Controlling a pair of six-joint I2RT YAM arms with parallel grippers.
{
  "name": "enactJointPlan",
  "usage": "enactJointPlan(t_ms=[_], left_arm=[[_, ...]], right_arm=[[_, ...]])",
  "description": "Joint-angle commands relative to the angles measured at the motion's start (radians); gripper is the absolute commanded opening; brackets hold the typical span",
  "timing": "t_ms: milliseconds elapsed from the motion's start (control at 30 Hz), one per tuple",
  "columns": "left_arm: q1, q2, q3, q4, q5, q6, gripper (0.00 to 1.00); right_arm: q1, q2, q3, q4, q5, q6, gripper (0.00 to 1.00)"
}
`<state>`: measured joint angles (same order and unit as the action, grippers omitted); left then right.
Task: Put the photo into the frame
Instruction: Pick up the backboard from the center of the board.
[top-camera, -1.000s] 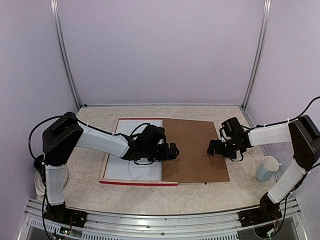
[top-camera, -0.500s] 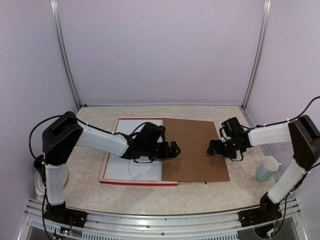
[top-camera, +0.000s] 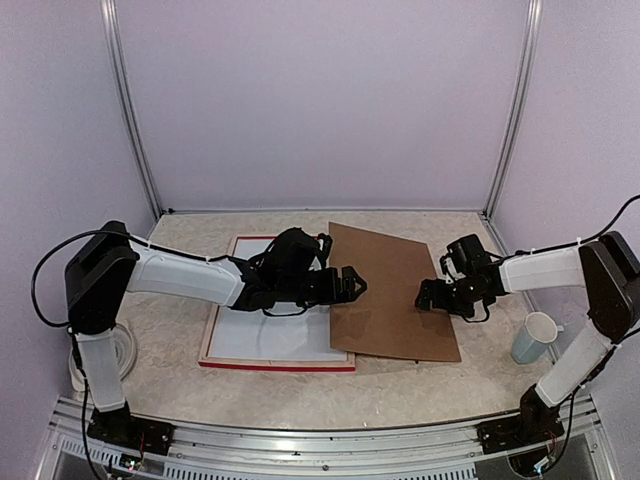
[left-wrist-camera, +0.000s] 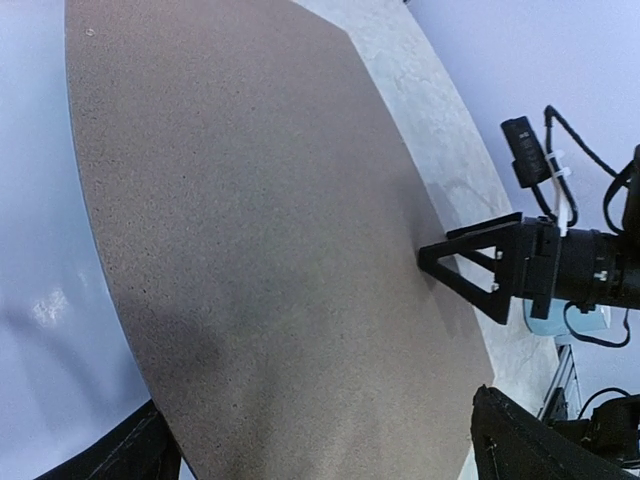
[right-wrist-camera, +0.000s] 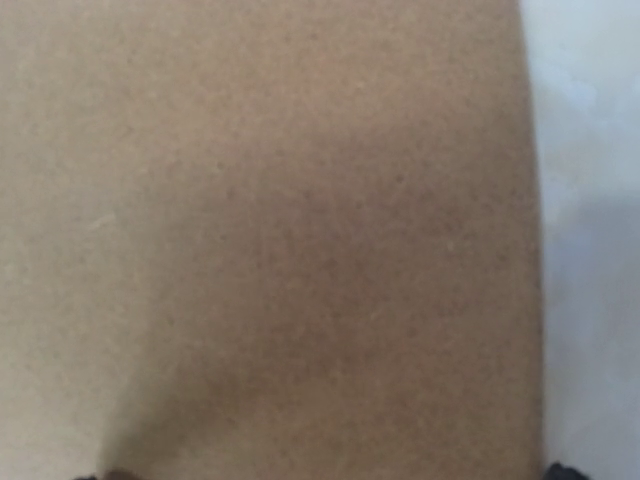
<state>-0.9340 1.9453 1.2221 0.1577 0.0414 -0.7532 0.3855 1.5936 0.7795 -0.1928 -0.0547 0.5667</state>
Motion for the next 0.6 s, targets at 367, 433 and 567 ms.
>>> enactJointPlan(t_ms=[367, 433, 567], left_arm=[[-0.086, -0.074, 0.182, 0.066, 0.035, 0.050, 0.99], [-0.088, -0.071, 0.194, 0.070, 0.035, 0.048, 0.99], [-0.090, -0.069, 0.211, 0.086, 0.037, 0.045, 0.99]], right_arm=[[0.020, -0.091, -0.069, 0.073, -0.286, 0.018, 0.96], [0.025, -0.084, -0.066, 0.072, -0.283, 0.015, 0.96], [0.032, -0.084, -0.063, 0.068, -0.279, 0.012, 0.96]])
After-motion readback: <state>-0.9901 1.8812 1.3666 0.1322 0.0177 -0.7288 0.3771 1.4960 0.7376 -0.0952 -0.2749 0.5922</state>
